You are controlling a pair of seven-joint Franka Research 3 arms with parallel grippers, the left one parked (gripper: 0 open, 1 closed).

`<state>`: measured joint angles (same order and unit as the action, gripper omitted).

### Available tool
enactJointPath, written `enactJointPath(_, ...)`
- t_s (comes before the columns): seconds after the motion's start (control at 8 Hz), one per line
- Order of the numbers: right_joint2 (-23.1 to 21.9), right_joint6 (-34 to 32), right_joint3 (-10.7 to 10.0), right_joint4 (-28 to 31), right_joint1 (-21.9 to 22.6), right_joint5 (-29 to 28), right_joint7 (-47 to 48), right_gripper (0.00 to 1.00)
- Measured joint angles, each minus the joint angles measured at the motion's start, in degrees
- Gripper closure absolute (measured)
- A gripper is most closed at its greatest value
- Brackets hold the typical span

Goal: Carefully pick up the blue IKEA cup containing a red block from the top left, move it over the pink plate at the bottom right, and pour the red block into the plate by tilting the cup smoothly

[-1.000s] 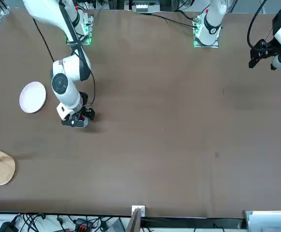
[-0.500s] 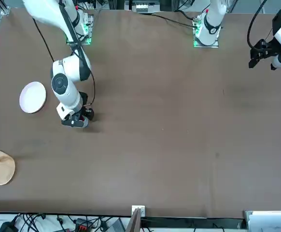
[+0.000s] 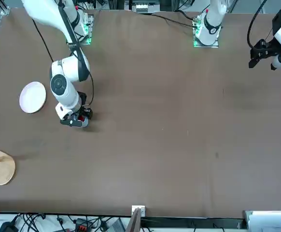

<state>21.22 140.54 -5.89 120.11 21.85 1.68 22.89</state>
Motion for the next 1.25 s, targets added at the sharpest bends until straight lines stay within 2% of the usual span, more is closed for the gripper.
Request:
enactJointPath(0.12, 0.00, 0.00, 0.00, 0.00, 0.01, 0.00, -0.02, 0.35)
enactJointPath(0.62, 0.00, 0.00, 0.02, 0.00, 0.03, 0.00, -0.02, 0.39)
enactJointPath(1.0, 0.00, 0.00, 0.03, -0.05, 0.03, 0.00, 0.01, 0.53)
enactJointPath(1.25, 0.00, 0.00, 0.03, -0.12, 0.03, 0.00, 0.01, 0.53)
